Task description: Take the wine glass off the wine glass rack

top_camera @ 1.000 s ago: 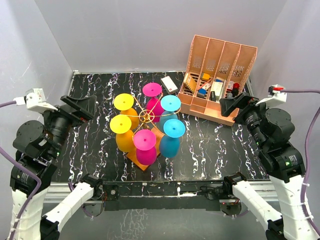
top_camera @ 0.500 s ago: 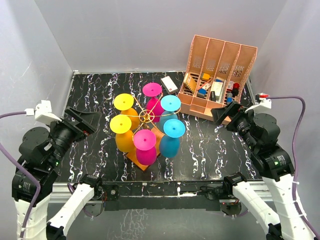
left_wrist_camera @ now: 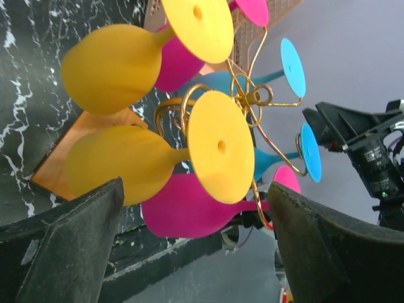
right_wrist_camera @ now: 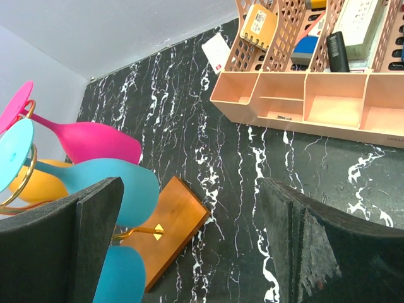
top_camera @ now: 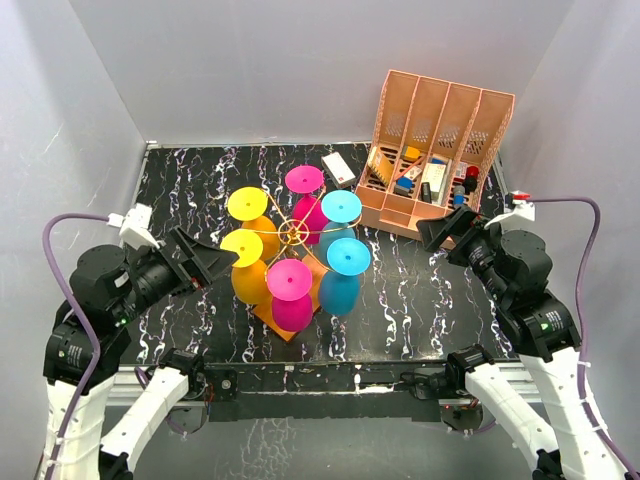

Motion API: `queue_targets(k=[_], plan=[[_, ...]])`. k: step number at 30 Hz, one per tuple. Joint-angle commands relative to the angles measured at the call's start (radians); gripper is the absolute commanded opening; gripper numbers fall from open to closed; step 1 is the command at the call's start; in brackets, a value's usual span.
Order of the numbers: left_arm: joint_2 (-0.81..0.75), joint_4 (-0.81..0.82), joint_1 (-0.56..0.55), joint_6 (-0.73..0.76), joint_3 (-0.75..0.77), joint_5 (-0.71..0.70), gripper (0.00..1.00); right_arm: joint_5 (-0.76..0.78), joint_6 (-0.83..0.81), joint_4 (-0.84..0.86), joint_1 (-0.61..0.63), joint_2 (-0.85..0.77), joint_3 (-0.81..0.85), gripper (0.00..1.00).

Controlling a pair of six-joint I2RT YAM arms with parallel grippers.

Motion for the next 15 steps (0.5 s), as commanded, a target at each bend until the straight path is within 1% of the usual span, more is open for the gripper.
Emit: queue_targets(k=[1, 6, 15], plan=[[0.03, -0.001, 0.009, 0.028, -0.004, 0.108, 0.92, -0.015, 0.012, 0.085, 0.007, 0.002, -0.002, 0.98], [0.086, -0.025, 0.008, 0.062, 0.024, 0.093, 0.85, -0.013, 0.014, 0.089, 0.007, 0.004, -0.008, 0.98], [0.124, -0.027, 0.008, 0.068, 0.028, 0.048, 0.79, -0.001, 0.016, 0.09, 0.007, 0.003, -0.029, 0.98]])
